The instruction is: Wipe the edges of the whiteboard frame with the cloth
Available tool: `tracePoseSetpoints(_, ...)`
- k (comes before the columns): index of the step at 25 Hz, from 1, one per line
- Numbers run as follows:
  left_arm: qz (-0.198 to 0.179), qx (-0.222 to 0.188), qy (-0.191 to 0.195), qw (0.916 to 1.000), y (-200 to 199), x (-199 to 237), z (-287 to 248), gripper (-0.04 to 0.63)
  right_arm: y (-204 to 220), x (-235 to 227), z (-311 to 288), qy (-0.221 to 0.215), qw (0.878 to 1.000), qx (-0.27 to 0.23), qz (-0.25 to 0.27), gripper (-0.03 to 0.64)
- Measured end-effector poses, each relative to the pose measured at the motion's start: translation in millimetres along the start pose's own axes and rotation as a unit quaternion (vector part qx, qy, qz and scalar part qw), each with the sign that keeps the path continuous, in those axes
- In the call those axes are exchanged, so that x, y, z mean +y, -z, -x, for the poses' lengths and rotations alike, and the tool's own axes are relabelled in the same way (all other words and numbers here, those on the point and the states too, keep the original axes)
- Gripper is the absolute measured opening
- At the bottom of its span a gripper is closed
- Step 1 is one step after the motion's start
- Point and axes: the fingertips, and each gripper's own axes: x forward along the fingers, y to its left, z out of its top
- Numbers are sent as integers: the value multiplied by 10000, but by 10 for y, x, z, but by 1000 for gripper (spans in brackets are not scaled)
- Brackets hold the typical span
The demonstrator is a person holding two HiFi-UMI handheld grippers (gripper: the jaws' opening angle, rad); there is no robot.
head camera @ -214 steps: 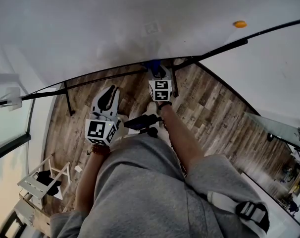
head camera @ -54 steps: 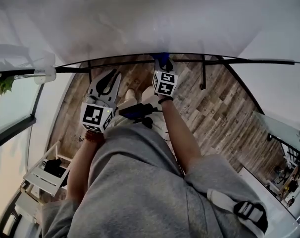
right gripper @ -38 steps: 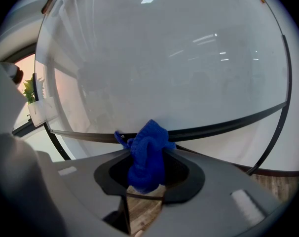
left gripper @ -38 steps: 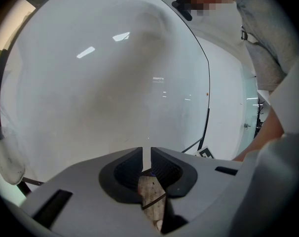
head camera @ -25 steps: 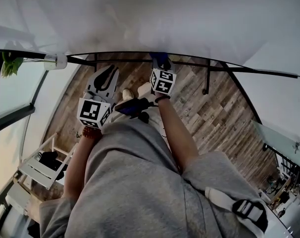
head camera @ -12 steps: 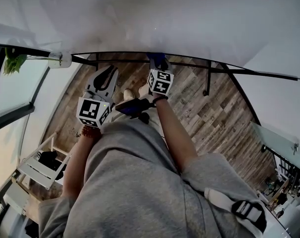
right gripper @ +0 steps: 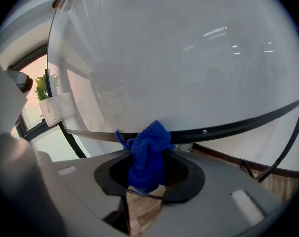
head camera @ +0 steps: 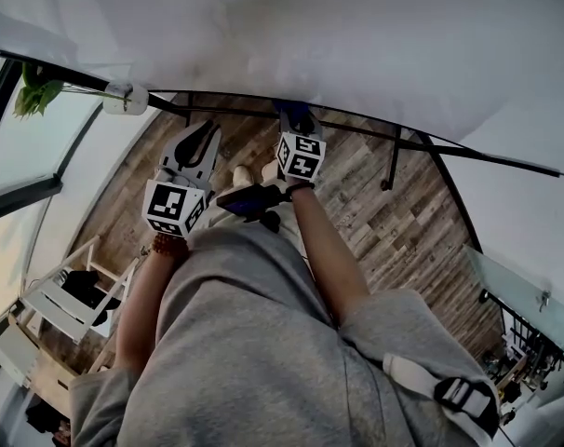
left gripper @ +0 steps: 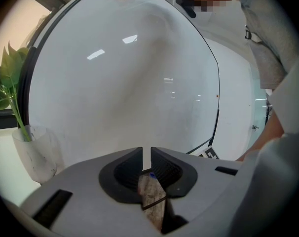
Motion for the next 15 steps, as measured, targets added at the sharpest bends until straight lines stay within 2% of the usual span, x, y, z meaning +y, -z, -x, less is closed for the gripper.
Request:
tracePoseSetpoints(9, 113, -5, -253, 9996, 55, 167, 142, 57, 13, 227, -94, -291, 9988, -72, -383, 144)
tracePoseSetpoints(15, 199, -7, -449, 9988, 123, 252, 265, 57, 26, 399, -156, -480, 9980, -84, -399, 144)
